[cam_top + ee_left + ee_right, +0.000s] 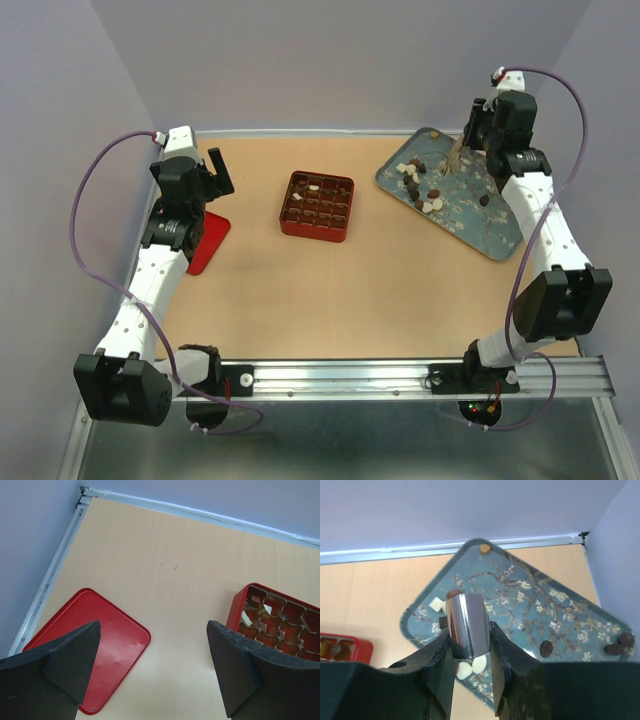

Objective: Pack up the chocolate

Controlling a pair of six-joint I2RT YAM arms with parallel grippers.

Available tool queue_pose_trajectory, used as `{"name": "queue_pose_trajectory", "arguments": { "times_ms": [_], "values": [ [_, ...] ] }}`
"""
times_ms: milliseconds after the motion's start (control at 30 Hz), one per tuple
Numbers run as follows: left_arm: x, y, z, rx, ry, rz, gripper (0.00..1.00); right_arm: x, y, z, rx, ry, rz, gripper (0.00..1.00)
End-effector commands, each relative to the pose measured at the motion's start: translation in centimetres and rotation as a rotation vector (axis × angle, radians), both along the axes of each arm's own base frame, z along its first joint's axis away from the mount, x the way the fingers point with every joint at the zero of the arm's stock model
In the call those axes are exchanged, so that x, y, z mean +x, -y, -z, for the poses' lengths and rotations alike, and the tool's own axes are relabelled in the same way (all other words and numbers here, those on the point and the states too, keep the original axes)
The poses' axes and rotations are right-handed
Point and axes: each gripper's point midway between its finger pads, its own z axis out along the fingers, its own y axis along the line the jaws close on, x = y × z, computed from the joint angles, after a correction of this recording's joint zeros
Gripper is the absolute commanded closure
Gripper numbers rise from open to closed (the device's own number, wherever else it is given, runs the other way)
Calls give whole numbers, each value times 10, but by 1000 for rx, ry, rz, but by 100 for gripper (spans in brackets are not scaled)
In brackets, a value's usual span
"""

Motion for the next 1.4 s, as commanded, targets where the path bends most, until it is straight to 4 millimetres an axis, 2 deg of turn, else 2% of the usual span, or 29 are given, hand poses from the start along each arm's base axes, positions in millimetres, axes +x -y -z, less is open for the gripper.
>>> {"name": "queue_pose_trajectory", "arguments": {
  "times_ms": [0, 67, 100, 200, 300, 400, 433, 500, 633, 800, 1200, 1367],
  "values": [
    [3, -2, -14, -2, 50, -7, 1, -10, -39, -33, 54, 74, -118, 74],
    [4, -2, -13, -1, 46, -5, 1, -14, -59, -35, 58, 76, -159, 74],
    [4, -2, -14, -1, 48, -3, 1, -18, -81, -36, 70, 75, -205, 74],
    [4, -1, -12, -4, 45, -3, 1, -26, -119, -44, 87, 88, -288, 74],
    [3, -2, -13, -4, 48, -7, 1, -40, -171, -48, 133, 87, -405, 74],
    [3, -3, -12, -3, 47, -9, 1, -47, -199, -48, 145, 80, -461, 74],
    [3, -2, -12, -4, 47, -9, 1, -56, -218, -48, 154, 74, -516, 74],
    [3, -2, -11, -5, 46, -6, 1, -62, -240, -44, 168, 57, -572, 74],
    [4, -2, -12, -7, 49, -5, 1, -66, -266, -31, 176, 22, -632, 74],
    [4, -1, -12, -8, 49, -4, 1, -64, -285, -20, 174, -3, -670, 74],
    [5, -3, -12, -4, 45, -9, 1, -56, -299, -22, 173, 2, -696, 74],
    [6, -2, -11, -6, 42, -5, 1, -55, -306, -14, 174, -17, -707, 74]
  ]
}}
